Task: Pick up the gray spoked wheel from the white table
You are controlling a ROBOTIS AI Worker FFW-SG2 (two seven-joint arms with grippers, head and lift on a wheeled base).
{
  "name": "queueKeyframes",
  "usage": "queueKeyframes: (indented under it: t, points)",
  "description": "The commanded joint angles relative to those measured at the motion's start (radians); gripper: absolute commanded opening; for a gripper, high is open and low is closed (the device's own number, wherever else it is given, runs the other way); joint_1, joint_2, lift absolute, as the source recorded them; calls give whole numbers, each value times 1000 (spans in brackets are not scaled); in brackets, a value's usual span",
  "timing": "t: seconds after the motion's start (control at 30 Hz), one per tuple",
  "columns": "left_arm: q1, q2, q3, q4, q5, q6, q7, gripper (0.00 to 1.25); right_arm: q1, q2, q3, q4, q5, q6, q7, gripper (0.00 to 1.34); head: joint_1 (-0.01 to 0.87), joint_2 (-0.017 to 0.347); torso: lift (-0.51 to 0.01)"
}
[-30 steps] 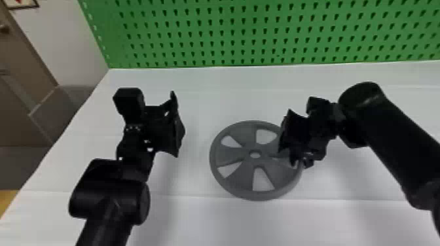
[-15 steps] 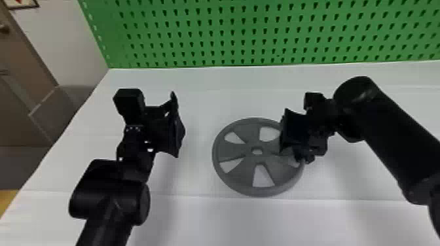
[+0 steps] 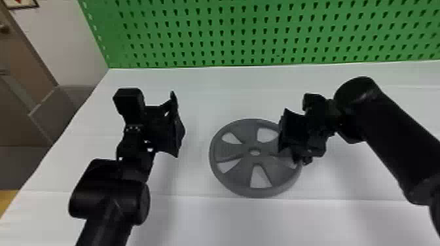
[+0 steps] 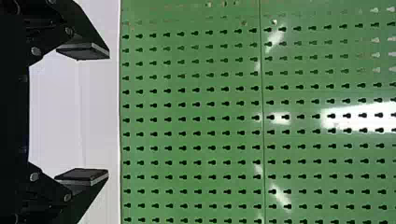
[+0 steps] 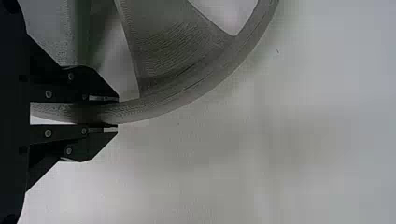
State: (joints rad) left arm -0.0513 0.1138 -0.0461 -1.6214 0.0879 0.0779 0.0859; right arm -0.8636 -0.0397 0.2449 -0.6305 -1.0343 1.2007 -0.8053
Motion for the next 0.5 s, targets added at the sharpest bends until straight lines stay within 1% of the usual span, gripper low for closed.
queueKeyframes:
  t: [0.0, 0.47]
  points:
    - [2, 0, 2, 0, 0, 0, 0, 888, 0, 1, 1, -2, -4, 3, 0, 201, 779, 147, -64]
    - [2, 0, 0, 0, 0, 3, 0, 888, -2, 0, -10, 0, -15, 22, 0, 201, 779, 147, -64]
